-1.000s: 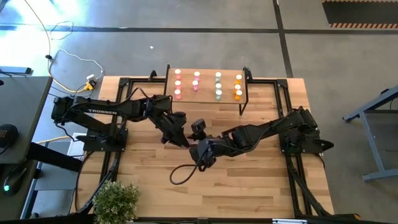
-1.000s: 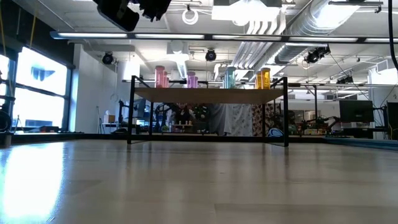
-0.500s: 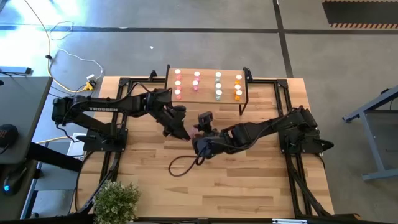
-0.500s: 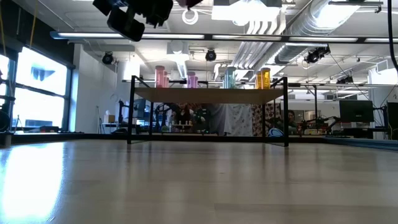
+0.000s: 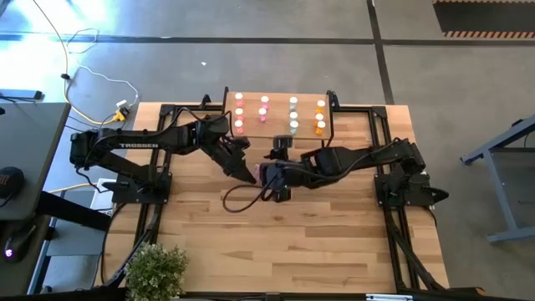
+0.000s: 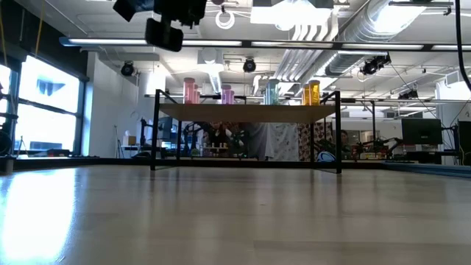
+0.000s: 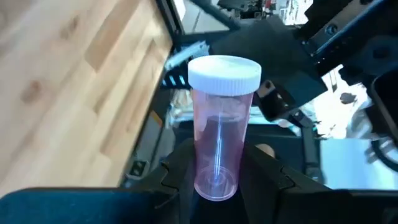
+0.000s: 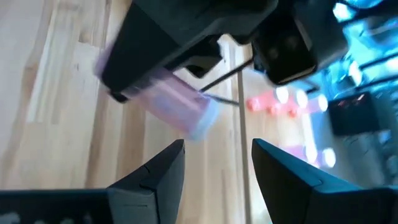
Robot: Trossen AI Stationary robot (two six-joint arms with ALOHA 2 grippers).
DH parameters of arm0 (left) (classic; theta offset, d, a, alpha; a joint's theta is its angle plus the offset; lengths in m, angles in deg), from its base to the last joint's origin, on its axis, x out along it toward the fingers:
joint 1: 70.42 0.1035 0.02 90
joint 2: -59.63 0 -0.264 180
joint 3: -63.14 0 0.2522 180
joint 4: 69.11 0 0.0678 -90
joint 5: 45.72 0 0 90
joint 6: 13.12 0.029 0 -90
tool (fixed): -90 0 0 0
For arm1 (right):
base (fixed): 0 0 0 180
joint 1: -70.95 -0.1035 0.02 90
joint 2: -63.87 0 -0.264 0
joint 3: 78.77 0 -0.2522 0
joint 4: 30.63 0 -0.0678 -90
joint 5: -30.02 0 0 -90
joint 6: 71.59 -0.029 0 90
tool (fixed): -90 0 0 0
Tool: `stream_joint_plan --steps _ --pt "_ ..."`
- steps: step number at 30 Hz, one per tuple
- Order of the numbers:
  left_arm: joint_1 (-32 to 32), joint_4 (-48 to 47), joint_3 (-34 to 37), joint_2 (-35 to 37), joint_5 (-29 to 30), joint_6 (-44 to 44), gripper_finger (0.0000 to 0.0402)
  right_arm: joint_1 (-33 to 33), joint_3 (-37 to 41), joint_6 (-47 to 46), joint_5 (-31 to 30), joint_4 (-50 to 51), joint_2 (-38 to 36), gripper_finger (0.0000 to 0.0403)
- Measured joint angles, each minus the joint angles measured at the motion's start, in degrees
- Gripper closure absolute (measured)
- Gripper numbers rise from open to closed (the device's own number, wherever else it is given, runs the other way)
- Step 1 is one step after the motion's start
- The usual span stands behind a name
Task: Pick and place medicine bottles onto shelf by color
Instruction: Put the violet pill bottle on the shelf aligned with the other violet pill bottle
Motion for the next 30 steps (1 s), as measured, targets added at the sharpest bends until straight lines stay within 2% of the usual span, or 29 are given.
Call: stream_joint_plan --steps 12,16,22,27,30 --pt "3.1 2.3 0.1 -0.1 4.6 22.8 0.0309 3.0 -11.7 -21.5 7.6 14.3 0.0 0.0226" --pt "3.1 4.5 0.1 -0.1 9.3 31.8 0.0309 4.6 -15.7 -28.1 11.5 15.2 0.0 0.0226" --pt "3.0 5.6 0.1 -0.1 16.5 42.7 0.0309 7.8 -18.5 -31.2 17.5 14.6 0.0 0.0226" --pt "2.8 7.6 0.1 -0.1 19.6 48.6 0.0309 11.3 -19.9 -33.4 22.6 13.8 0.0 0.0226" --pt "1.7 8.9 0.1 -0.1 24.1 53.0 0.0309 13.5 -20.1 -34.2 25.4 12.3 0.0 0.0226"
